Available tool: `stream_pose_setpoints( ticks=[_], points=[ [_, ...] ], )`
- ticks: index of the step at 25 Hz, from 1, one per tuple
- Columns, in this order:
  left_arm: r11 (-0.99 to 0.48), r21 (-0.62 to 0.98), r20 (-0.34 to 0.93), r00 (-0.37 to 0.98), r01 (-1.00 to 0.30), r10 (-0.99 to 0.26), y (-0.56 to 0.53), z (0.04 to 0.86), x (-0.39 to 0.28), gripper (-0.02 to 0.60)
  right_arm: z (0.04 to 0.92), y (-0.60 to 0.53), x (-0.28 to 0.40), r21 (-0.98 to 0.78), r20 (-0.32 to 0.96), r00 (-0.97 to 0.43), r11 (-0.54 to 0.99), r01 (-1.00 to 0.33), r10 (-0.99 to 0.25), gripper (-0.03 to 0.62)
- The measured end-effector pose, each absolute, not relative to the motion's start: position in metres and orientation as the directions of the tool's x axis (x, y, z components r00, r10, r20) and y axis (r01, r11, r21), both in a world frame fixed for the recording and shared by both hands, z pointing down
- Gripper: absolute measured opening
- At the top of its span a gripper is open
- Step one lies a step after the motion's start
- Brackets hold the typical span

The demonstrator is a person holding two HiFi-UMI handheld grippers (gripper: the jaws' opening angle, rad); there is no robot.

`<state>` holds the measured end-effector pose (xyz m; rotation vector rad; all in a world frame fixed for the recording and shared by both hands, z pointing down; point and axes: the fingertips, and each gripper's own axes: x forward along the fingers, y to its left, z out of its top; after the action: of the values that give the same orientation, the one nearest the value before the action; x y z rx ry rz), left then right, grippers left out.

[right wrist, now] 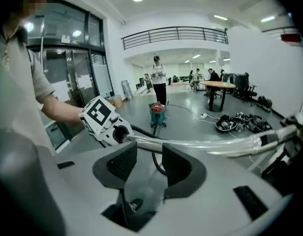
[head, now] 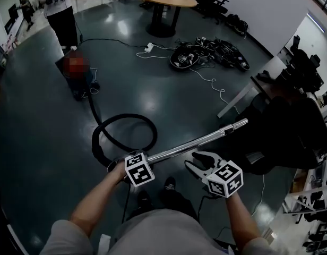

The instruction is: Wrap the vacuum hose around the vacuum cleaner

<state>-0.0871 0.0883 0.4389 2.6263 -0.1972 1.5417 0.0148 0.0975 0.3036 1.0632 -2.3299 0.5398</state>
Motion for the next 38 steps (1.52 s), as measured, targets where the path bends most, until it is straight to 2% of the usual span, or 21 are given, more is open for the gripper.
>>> stream_pose_setpoints(
  ticks=[6,9,12,16,20,27,30,32,33,38],
  points=[
    [-0.968,0.024,0.85,0.515,-0.25,-0.112,0.067,0.44,-0.074,0.121,0.326,0.074,0.018,-0.382,0.536,-0.642,0.52,-0.764,-0.549,0.166],
    [-0.953,0.035,0.838,0.528,-0.301,-0.136,0.053,0.438,-0.062,0.123,0.34,0.05,0.024,-0.483,0.497,-0.668,0.463,-0.744,-0.554,0.252],
    [-0.934,0.045,0.826,0.538,-0.355,-0.165,0.036,0.435,-0.046,0.123,0.349,0.02,0.031,-0.563,0.443,-0.691,0.422,-0.71,-0.571,0.292],
    [-0.903,0.059,0.817,0.54,-0.425,-0.201,0.01,0.434,-0.022,0.123,0.352,-0.02,0.034,-0.652,0.36,-0.741,0.415,-0.635,-0.567,0.291],
    [-0.868,0.065,0.817,0.526,-0.492,-0.237,-0.019,0.433,0.002,0.123,0.35,-0.071,0.049,-0.758,0.26,-0.741,0.345,-0.554,-0.62,0.291],
    [-0.83,0.083,0.813,0.519,-0.552,-0.264,-0.04,0.43,0.046,0.123,0.355,-0.119,0.063,-0.816,0.198,-0.749,0.317,-0.483,-0.632,0.291],
    [-0.815,0.085,0.808,0.518,-0.574,-0.281,-0.047,0.427,0.059,0.123,0.353,-0.133,0.071,-0.837,0.159,-0.741,0.309,-0.452,-0.653,0.273],
    [-0.804,0.091,0.808,0.516,-0.588,-0.285,-0.051,0.427,0.066,0.123,0.356,-0.14,0.08,-0.844,0.162,-0.723,0.285,-0.454,-0.671,0.205],
    [-0.798,0.096,0.808,0.515,-0.595,-0.287,-0.053,0.427,0.069,0.123,0.356,-0.143,0.083,-0.852,0.16,-0.718,0.272,-0.447,-0.678,0.191],
    [-0.777,0.133,0.792,0.537,-0.615,-0.29,-0.059,0.421,0.079,0.123,0.345,-0.154,0.086,-0.913,0.069,-0.738,0.256,-0.319,-0.671,0.145]
  ],
)
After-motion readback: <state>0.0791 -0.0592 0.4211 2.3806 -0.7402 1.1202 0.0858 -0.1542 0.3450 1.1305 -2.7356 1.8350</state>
